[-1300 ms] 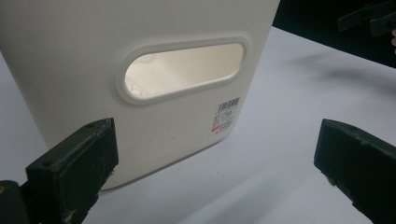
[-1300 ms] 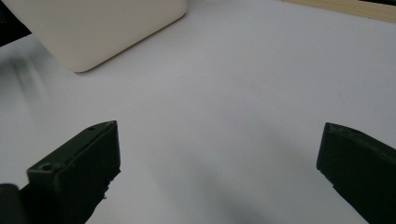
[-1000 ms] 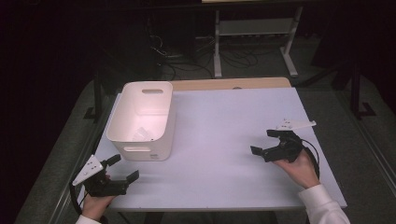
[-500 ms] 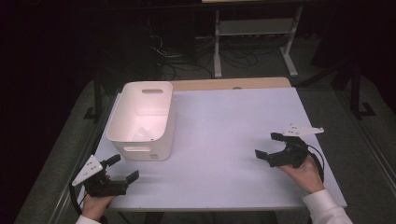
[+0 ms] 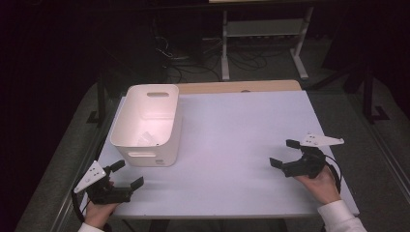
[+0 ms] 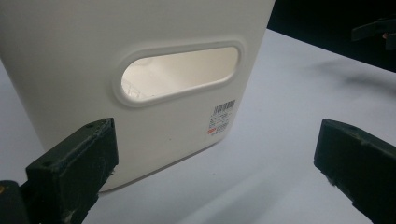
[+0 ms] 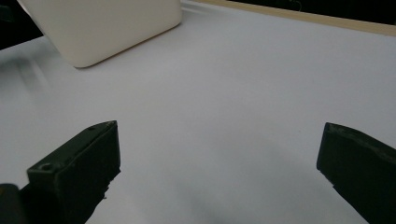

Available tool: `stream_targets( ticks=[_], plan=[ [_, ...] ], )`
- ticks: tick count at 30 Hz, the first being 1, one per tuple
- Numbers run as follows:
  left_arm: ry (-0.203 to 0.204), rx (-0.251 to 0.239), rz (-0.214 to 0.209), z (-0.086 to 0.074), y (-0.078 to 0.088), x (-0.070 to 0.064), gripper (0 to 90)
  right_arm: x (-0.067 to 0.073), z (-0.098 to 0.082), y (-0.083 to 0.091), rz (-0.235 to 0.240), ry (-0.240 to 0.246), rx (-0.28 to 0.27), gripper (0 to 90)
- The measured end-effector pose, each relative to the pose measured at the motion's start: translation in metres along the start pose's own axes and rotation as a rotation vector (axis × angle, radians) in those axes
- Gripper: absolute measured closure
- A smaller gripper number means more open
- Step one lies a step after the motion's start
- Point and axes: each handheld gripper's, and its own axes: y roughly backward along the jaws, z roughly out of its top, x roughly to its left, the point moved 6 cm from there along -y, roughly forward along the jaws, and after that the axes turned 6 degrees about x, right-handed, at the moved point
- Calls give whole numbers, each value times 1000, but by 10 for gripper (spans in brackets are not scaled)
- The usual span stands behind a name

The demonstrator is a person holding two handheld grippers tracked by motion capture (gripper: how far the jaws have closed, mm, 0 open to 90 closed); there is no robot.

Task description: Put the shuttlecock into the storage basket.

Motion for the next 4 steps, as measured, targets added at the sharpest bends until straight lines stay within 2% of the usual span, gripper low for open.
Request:
stream_targets(
  ticks=[4],
  plan=[
    [1, -4, -4, 0, 0, 0, 0, -3, -1, 1, -5, -11, -4, 0]
  ],
)
